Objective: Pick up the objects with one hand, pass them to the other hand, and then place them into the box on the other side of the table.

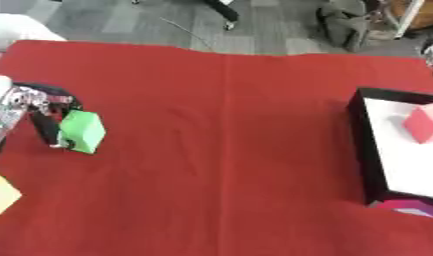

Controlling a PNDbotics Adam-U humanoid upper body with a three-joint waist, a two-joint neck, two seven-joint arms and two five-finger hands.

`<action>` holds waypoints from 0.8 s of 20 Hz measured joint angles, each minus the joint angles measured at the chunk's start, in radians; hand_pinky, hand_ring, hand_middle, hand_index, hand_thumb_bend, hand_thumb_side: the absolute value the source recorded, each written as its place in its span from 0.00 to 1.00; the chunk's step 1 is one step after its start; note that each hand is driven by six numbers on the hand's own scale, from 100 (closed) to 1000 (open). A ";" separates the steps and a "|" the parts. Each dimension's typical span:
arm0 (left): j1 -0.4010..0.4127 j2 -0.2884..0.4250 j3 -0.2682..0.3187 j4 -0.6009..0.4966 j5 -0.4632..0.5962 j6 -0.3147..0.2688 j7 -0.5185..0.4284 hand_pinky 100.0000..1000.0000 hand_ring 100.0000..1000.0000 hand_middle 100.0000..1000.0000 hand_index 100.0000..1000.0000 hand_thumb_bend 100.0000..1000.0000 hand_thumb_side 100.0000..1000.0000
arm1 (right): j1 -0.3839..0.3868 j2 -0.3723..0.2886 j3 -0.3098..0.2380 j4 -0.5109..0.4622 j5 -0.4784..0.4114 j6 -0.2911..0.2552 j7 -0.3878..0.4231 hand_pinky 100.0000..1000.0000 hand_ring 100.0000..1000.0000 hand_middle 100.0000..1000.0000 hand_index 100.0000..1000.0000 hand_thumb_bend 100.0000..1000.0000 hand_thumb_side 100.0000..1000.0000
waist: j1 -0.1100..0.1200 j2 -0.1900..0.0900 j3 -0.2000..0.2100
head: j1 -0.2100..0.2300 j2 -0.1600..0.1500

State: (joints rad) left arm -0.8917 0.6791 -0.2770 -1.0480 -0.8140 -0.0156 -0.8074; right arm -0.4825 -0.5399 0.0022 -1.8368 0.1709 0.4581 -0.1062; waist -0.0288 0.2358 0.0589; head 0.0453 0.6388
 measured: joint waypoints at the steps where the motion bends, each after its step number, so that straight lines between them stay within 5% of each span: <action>1: 0.002 0.001 0.000 -0.029 0.019 0.007 0.006 0.74 0.68 0.50 0.58 0.00 0.00 | -0.002 0.000 0.000 0.000 0.000 0.000 0.000 0.90 1.00 0.87 0.99 0.00 0.63 | 0.001 0.000 0.000 | 0.000 0.000; 10: 0.076 0.046 0.010 -0.339 0.236 0.106 0.198 0.68 0.55 0.46 0.55 0.00 0.00 | -0.062 0.009 0.026 -0.020 0.002 -0.014 0.015 0.90 1.00 0.87 0.99 0.00 0.55 | 0.004 -0.010 0.003 | -0.017 -0.001; 16: 0.126 0.022 0.009 -0.445 0.352 0.178 0.332 0.65 0.52 0.44 0.55 0.00 0.13 | -0.153 0.039 0.087 -0.063 0.032 -0.033 0.099 0.90 1.00 0.90 0.99 0.00 0.45 | 0.005 -0.016 0.004 | -0.047 -0.004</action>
State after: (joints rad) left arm -0.7653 0.7014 -0.2681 -1.4927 -0.4619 0.1621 -0.4755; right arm -0.6359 -0.5008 0.0888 -1.8999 0.2026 0.4248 -0.0076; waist -0.0240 0.2195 0.0628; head -0.0018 0.6351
